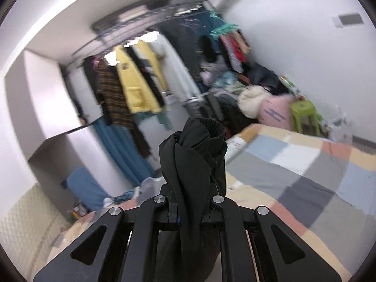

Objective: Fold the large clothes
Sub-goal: 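Lift the held sleeve and fold it across the jacket body with the right tool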

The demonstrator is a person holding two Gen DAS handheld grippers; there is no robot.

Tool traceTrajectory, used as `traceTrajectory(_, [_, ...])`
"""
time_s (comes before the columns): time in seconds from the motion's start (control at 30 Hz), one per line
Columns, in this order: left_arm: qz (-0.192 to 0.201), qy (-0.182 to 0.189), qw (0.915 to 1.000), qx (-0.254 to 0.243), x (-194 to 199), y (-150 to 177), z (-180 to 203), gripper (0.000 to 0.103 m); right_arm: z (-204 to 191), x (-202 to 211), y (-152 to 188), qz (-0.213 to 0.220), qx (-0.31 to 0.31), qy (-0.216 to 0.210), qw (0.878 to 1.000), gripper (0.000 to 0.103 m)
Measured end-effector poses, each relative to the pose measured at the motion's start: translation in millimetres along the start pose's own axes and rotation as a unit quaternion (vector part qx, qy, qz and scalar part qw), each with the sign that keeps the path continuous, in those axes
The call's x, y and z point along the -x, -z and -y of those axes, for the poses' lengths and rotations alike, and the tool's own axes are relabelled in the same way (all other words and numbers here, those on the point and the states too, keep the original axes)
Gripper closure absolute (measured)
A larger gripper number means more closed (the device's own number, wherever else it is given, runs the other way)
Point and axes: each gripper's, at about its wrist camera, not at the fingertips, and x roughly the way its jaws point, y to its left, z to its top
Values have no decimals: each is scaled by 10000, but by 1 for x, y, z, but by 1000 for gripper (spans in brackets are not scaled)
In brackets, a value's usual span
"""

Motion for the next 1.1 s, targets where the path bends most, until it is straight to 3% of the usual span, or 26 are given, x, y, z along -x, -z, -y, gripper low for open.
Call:
traceTrajectory(0.2, [156,14,9998,80,14,-1,-16,0,-97,24,3,56,631,-490,9968,96])
traceTrajectory(0.43, [165,-26,9998,120,17,1,-33,0,-235,36,49,-140,1440,-1279,9812,96])
traceTrajectory(0.73, [275,-136,9988,389,25,1,-67,0,-358,21,172,-890,1964,-2316,9486,95])
traceTrajectory(1.1, [299,-310,9952,873,20,8,-117,0,-412,-19,344,-1986,2374,-2771,9096,95])
